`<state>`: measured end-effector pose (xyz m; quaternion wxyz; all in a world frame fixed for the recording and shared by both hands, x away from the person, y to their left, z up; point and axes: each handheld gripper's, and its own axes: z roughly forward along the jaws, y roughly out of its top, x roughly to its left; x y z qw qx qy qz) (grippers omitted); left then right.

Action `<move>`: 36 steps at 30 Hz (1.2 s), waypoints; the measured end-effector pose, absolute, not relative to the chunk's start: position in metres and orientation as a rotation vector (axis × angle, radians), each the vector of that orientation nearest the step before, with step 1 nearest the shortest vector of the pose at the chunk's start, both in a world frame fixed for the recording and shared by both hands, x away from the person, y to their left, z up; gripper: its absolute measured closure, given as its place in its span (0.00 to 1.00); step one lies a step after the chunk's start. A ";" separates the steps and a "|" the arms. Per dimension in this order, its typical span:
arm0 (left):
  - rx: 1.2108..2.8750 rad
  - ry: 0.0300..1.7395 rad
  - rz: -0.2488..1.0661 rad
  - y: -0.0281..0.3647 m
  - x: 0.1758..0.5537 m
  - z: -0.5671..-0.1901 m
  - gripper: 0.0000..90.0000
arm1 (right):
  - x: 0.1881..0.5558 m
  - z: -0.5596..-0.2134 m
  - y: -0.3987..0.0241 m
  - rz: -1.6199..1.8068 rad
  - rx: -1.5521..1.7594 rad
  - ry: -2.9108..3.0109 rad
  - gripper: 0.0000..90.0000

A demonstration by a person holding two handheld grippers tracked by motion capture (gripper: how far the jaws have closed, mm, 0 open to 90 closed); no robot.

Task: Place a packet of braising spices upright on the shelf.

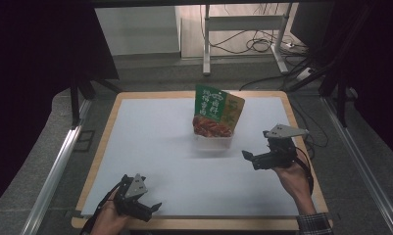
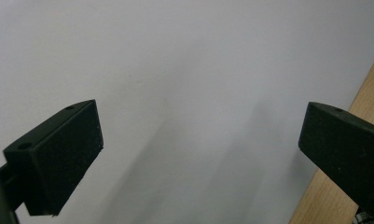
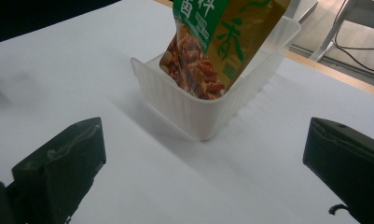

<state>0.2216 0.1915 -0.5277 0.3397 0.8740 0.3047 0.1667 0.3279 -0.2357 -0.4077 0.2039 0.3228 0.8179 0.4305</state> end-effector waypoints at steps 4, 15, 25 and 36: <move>2.276 0.793 0.433 0.192 0.221 -0.528 0.00 | 0.323 -0.411 -0.239 1.201 0.912 2.280 0.00; 2.271 0.796 0.434 0.192 0.221 -0.527 0.00 | 0.310 -0.412 -0.253 1.223 0.947 2.254 0.00; 2.259 0.807 0.425 0.193 0.222 -0.527 0.00 | 0.296 -0.414 -0.263 1.206 0.959 2.246 0.00; 2.249 0.827 0.425 0.193 0.222 -0.527 0.00 | 0.283 -0.423 -0.272 1.187 0.977 2.240 0.00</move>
